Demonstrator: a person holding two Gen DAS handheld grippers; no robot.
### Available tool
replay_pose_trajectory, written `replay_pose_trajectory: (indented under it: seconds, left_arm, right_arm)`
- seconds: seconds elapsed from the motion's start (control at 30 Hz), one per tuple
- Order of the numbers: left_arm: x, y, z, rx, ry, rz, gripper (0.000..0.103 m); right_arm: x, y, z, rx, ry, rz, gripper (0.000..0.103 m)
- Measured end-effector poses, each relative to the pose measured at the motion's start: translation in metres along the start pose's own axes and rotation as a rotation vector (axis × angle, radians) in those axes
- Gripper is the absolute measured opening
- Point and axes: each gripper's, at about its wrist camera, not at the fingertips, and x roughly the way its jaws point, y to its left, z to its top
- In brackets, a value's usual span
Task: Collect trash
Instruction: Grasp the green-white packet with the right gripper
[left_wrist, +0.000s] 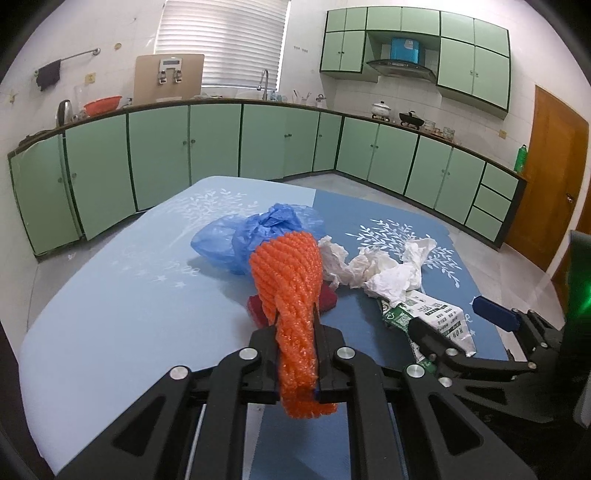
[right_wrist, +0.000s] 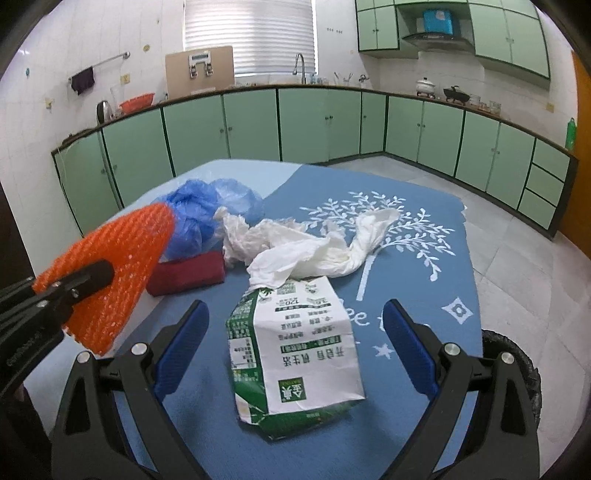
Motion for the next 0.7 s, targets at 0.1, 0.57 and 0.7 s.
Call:
replay_pose_trajectory:
  seconds: [0.1, 0.57, 0.7]
  left_arm:
    - [0.001, 0.000, 0.000, 0.002, 0.003, -0.002, 0.011]
    - [0.001, -0.005, 0.000, 0.026, 0.009, -0.009, 0.011]
    - [-0.003, -0.007, 0.003, 0.030, 0.004, -0.010, 0.011]
  right_arm:
    - [0.005, 0.001, 0.000, -0.007, 0.021, -0.002, 0.092]
    - [0.002, -0.002, 0.000, -0.001, 0.034, 0.055, 0.073]
    - [-0.008, -0.005, 0.004, 0.010, 0.020, 0.061, 0.073]
